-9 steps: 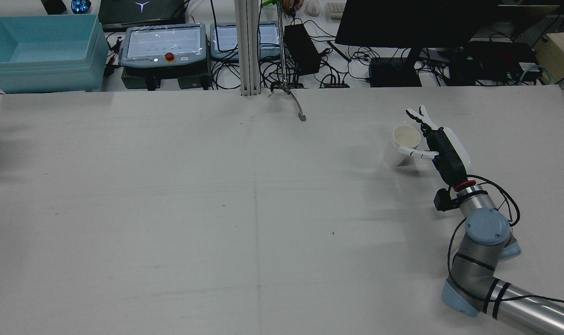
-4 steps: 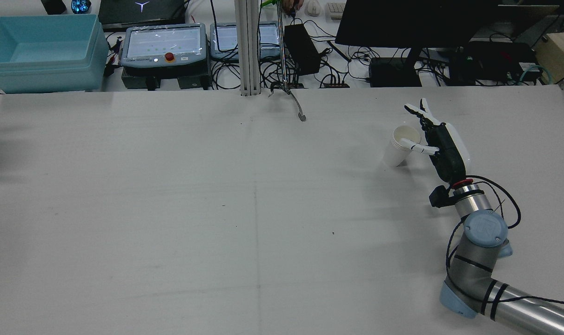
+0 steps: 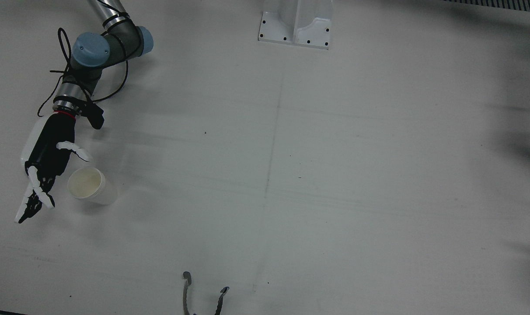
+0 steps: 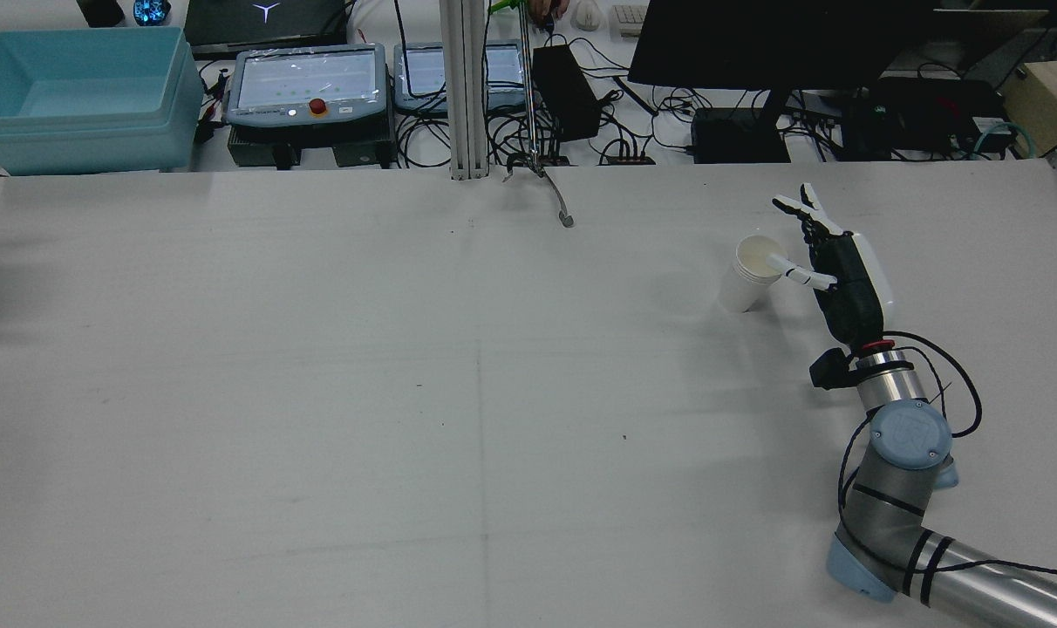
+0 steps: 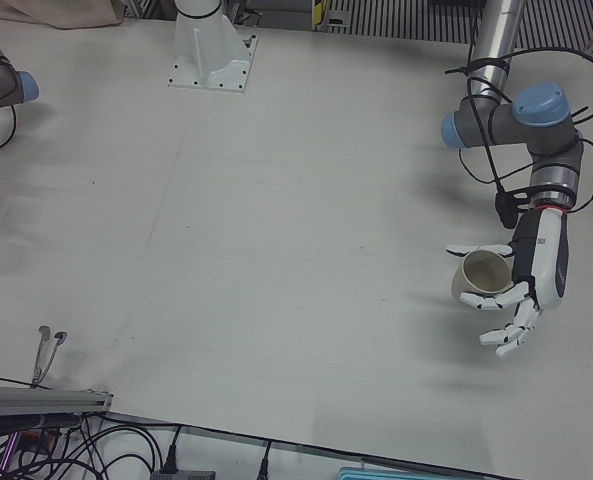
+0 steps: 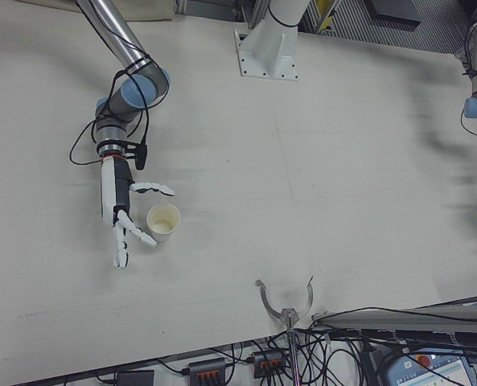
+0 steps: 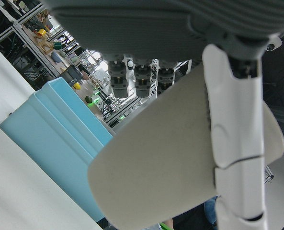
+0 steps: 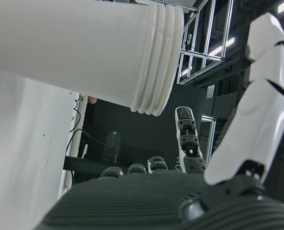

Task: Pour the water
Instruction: 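Close the right hand fingers around the white paper cup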

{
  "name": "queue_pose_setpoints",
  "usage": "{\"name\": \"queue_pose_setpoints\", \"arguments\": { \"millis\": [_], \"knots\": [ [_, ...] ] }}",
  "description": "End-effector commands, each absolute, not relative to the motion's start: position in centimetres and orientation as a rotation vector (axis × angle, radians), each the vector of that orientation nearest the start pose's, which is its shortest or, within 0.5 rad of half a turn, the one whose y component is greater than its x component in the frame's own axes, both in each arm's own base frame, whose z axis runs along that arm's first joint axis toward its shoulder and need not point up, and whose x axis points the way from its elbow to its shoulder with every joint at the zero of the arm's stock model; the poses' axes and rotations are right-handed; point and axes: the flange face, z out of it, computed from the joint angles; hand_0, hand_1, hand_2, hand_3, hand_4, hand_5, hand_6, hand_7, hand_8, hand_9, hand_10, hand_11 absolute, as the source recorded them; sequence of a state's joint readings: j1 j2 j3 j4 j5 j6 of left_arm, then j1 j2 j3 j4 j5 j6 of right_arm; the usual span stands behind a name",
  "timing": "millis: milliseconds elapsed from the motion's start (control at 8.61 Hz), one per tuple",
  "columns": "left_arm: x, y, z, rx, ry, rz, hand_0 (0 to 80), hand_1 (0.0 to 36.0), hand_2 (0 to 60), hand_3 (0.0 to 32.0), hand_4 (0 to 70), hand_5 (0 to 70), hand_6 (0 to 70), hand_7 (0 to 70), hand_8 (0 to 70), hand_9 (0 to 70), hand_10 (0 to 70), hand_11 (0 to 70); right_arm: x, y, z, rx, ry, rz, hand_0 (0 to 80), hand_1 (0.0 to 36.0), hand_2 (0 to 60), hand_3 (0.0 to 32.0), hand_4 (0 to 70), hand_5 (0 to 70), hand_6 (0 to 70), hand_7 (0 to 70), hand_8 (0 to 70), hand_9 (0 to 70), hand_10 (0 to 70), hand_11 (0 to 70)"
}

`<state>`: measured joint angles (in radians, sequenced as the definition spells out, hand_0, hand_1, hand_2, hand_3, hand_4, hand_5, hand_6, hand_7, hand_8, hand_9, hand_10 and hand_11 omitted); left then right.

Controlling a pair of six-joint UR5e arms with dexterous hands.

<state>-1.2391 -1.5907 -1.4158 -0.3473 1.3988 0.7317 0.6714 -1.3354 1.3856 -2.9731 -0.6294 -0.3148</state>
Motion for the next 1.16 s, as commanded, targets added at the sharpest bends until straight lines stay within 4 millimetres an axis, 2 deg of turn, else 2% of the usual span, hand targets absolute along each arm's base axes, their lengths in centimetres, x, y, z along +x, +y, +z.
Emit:
{"name": "queue_pose_setpoints", "arguments": {
  "millis": [0, 232, 349, 465, 1046],
  "knots": [
    [2.5, -53.5, 71.7, 0.559, 2.030, -1.552, 61.7, 16.9, 0.0, 0.0, 53.6, 30.9, 12.8, 30.9, 11.3, 16.8, 10.7, 16.9, -31.3, -52.3, 64.4, -0.271, 2.350, -2.106, 46.5, 14.5, 19.3, 0.0, 19.2, 14.5, 4.7, 8.0, 0.0, 0.2, 0.0, 0.0],
    [1.8, -53.5, 71.7, 0.571, 2.032, -1.557, 62.0, 17.0, 0.0, 0.0, 52.5, 31.0, 12.7, 30.5, 11.5, 16.8, 10.7, 16.9, -32.6, -51.7, 64.2, -0.265, 2.360, -2.120, 46.3, 14.5, 19.4, 0.0, 18.3, 13.3, 4.5, 7.3, 0.0, 0.0, 0.0, 0.0],
    [1.8, -53.5, 71.7, 0.568, 2.032, -1.555, 62.3, 17.2, 0.0, 0.0, 52.5, 31.2, 12.8, 30.6, 11.5, 16.9, 10.7, 16.9, -33.0, -51.3, 65.0, -0.271, 2.361, -2.141, 46.4, 14.3, 18.8, 0.0, 17.2, 13.2, 4.2, 7.1, 0.0, 0.0, 0.0, 0.0],
    [1.8, -53.5, 71.7, 0.568, 2.032, -1.555, 62.7, 17.4, 0.0, 0.0, 52.1, 31.4, 12.9, 30.7, 11.6, 16.9, 10.7, 16.9, -32.8, -51.1, 66.1, -0.282, 2.356, -2.158, 46.2, 14.0, 17.8, 0.0, 15.5, 13.4, 3.8, 6.7, 0.0, 0.0, 0.0, 0.0],
    [1.8, -53.5, 71.7, 0.568, 2.030, -1.556, 65.3, 18.4, 0.0, 0.0, 51.0, 31.9, 12.9, 30.4, 11.6, 16.9, 10.8, 17.2, -32.9, -51.2, 66.2, -0.290, 2.350, -2.161, 45.6, 13.1, 18.4, 0.0, 16.0, 16.3, 4.7, 8.9, 0.0, 0.3, 0.0, 0.0]
  ]
}}
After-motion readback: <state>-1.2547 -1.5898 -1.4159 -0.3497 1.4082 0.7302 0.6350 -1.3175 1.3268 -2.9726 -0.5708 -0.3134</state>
